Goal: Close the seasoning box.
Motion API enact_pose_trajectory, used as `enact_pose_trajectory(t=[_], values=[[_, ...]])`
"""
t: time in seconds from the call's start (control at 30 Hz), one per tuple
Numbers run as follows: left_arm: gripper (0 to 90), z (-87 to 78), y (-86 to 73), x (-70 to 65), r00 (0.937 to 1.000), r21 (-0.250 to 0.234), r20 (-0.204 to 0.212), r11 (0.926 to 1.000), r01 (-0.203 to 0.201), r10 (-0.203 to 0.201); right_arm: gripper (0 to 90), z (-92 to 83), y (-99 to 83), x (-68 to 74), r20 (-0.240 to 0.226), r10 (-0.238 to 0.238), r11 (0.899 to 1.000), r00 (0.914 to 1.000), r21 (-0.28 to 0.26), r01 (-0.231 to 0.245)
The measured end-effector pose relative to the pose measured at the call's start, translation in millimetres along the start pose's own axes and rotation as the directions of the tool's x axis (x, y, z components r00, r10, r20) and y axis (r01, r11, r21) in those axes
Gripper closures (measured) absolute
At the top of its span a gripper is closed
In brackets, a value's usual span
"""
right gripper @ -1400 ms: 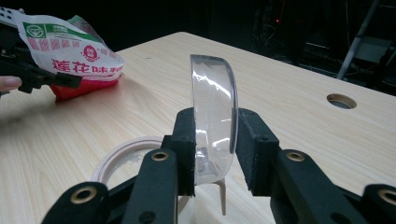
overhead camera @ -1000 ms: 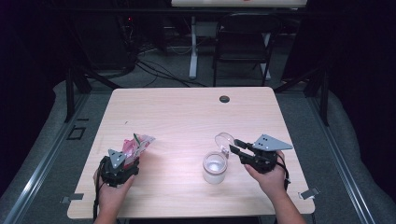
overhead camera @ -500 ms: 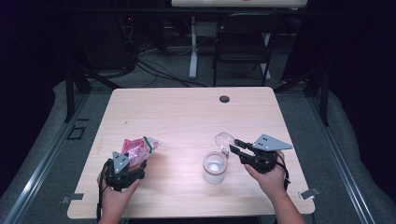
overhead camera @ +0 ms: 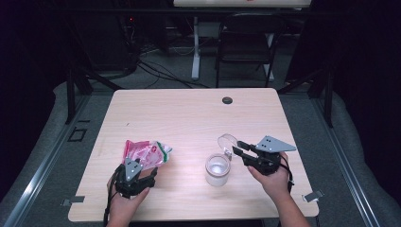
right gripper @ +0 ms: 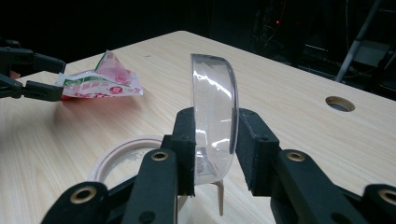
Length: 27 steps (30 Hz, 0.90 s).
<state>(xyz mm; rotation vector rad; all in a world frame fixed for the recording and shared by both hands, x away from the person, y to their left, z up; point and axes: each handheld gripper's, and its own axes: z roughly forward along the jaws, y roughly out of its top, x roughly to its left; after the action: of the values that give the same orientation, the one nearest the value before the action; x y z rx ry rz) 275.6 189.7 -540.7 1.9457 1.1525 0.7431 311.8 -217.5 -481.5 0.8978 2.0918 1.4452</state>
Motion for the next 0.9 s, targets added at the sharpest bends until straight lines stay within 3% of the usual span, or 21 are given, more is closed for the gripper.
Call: enact_pose_trajectory(t=[0.4,0.9], values=[[29.5,-2.8,3.8,-15.8,0.9989,-0.005,0.018,0.9990,-0.043,0.043,69.4,1.1,0.7,-0.7,-0.008,-0.004,1.000,1.0000,0.002,0.004],[29.7,-10.3,4.0,-7.9,0.9997,-0.030,-0.002,0.9993,-0.023,0.022,69.3,3.6,1.2,1.7,-0.007,-0.006,1.000,1.0000,0.004,0.006]])
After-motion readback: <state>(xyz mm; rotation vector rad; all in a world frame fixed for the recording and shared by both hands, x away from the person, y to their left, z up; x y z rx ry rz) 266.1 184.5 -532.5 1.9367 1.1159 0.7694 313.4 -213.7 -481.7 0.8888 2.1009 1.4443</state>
